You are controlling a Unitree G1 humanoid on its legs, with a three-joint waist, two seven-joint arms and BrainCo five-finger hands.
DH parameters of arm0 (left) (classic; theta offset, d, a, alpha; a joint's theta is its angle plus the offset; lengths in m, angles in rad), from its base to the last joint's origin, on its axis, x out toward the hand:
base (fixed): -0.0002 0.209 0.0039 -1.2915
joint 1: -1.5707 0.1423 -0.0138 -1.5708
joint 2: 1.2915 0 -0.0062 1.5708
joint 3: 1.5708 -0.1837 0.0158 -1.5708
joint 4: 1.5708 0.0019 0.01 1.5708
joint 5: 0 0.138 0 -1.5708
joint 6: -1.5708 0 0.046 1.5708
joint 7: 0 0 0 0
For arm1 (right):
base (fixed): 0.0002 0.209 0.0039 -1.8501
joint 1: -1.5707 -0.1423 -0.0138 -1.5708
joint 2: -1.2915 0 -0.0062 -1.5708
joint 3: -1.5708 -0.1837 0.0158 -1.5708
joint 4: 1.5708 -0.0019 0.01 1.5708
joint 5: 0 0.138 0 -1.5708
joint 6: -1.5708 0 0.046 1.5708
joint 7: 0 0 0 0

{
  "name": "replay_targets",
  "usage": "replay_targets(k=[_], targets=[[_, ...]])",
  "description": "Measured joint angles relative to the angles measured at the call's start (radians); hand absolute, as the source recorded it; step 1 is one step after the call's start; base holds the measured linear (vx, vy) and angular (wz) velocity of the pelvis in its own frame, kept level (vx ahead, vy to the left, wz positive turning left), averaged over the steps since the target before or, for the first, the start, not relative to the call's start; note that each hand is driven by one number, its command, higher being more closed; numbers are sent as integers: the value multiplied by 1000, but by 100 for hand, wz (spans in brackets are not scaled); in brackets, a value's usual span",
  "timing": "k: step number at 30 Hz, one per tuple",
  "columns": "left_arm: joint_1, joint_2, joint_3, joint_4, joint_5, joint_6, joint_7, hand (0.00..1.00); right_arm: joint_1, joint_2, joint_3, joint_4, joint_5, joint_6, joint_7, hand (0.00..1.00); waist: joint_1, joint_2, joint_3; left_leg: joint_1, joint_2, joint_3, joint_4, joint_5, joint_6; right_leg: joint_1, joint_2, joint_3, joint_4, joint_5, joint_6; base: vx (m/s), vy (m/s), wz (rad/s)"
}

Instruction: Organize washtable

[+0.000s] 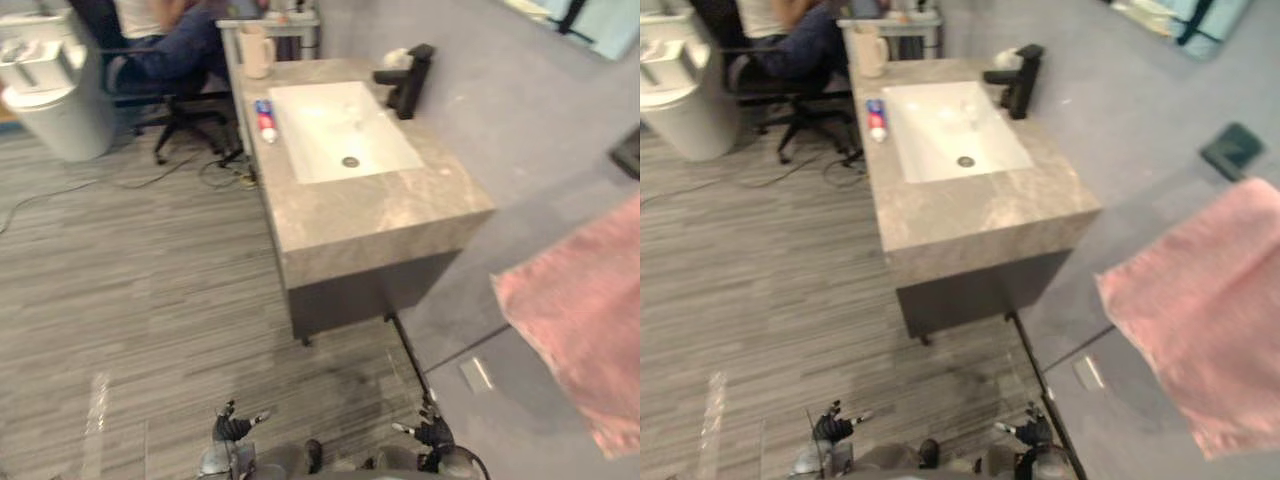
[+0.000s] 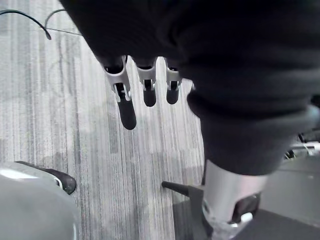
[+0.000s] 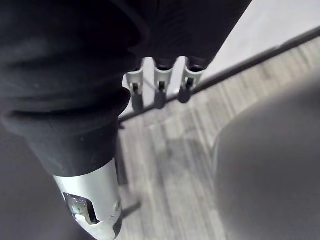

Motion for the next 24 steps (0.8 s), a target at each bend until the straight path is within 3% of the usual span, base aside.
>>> replay_targets(k=[2, 3, 5, 7, 8, 11, 12, 14, 16, 20, 24], targets=[[-2, -1, -3, -8, -1, 0, 0, 0, -10, 12, -3, 0, 0, 0, -3, 0, 1, -10, -2, -28, -13, 10, 4, 16, -25, 17, -11, -52, -80, 83, -21, 117, -107, 111], [-2, -11, -5, -8, -1, 0, 1, 0, -18, 16, -6, -1, 0, 3, -5, 0, 0, 10, 7, -32, 3, 50, 2, 0, -26, 29, -24, -89, -93, 93, -24, 66, -48, 118], [1, -30, -7, -10, -1, 2, 3, 0, -46, 6, -6, -3, 1, 10, -22, 0, -25, 58, 35, -45, 137, 385, 50, -50, -59, 73, -27, -198, -87, 91, -30, 69, -66, 128], [10, -29, -12, -11, 2, 2, 2, 0, -54, 8, -1, -14, 0, 10, -23, 0, -40, 65, 35, -35, 196, 594, 68, -47, -49, 94, -33, -249, -43, 81, -41, 7, -40, 98], [13, -26, -17, -14, 5, 2, 1, 0, -57, 11, -1, -21, 0, 10, -23, 0, -48, 62, 30, -27, 203, 635, 79, -35, -33, 103, -37, -262, -20, 74, -43, 12, -1, 105], [15, 10, -46, -10, 15, 2, -1, 0, -74, 11, -9, -5, 0, 3, -23, 0, -52, 10, 2, -3, 157, 617, -57, 8, -38, 131, -38, -288, -104, 65, -38, 46, -31, 71], [7, 26, -64, 5, 21, 5, -4, 0, -85, 9, -28, 16, 0, 1, -23, 0, -56, 1, 0, 23, 132, 610, -153, 59, -32, 147, -34, -298, -159, 82, -27, -31, -29, 37], [0, 28, -81, 31, 21, 6, -3, 0, -90, -8, -43, 73, 0, 4, -24, 0, -57, 11, 1, 83, 108, 589, -287, 137, -43, 179, -20, -305, -215, 120, -21, -74, -33, 24], [1, 28, -90, 43, 23, 6, -3, 0, -89, -21, -43, 107, 0, 7, -24, 0, -59, 23, 3, 132, 104, 571, -356, 173, -43, 205, -6, -304, -231, 137, -25, -86, -55, 6], [1, 34, -92, 70, 24, 6, -7, 0, -87, -27, -44, 118, -1, 8, -24, 0, -85, 26, 2, 148, 105, 543, -384, 192, -27, 219, 3, -303, -237, 142, -24, -89, -51, 6], [1, 34, -89, 71, 24, 5, -9, 0, -101, -35, -43, 153, -3, 8, -24, 0, -83, 32, 7, 144, 103, 532, -386, 204, -8, 224, 10, -280, -253, 140, -24, -170, -10, 1]])
